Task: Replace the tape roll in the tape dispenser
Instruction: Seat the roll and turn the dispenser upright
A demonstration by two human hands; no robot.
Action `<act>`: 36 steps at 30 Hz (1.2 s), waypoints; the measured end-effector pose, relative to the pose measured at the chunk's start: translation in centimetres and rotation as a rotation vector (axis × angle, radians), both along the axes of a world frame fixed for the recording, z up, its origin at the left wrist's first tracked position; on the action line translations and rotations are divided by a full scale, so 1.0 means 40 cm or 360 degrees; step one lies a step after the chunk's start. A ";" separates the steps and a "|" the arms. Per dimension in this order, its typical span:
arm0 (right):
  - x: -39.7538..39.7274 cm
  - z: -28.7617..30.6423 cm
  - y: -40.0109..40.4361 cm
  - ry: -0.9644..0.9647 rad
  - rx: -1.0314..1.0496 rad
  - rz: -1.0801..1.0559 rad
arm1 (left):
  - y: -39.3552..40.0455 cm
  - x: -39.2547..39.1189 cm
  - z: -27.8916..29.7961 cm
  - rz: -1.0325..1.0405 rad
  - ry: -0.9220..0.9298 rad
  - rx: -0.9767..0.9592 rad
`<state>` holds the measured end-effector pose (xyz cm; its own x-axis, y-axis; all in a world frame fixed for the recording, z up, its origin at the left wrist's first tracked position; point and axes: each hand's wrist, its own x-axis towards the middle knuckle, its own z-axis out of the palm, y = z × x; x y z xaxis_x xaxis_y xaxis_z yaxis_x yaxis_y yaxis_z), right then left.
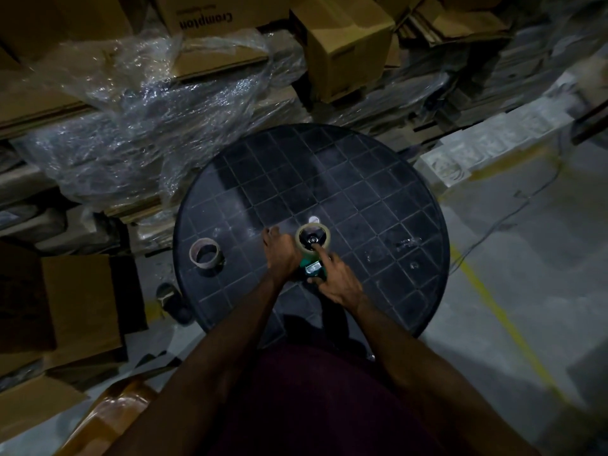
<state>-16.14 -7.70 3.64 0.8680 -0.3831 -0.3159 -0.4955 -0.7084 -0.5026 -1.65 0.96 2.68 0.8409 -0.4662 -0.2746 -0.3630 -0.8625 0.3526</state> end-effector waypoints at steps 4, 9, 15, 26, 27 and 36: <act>0.003 0.006 0.008 0.0080 0.0012 -0.0069 | 0.005 -0.011 -0.004 -0.0082 -0.0006 0.0131; 0.022 0.020 0.042 0.0157 -0.0117 -0.0262 | -0.006 -0.058 -0.027 -0.0155 -0.0056 0.0110; 0.026 0.016 0.053 0.0300 -0.0200 -0.0312 | -0.008 -0.046 -0.030 -0.0070 0.0025 0.0079; -0.002 0.000 0.049 0.0454 -0.0395 -0.0052 | 0.037 -0.042 -0.032 -0.0313 -0.0023 0.0188; 0.000 -0.001 0.051 0.0425 -0.0386 -0.0055 | 0.040 -0.042 -0.027 -0.0338 -0.0036 0.0180; 0.027 0.005 0.035 0.0600 -0.0386 -0.0011 | 0.047 -0.067 0.006 -0.0517 -0.0171 0.0156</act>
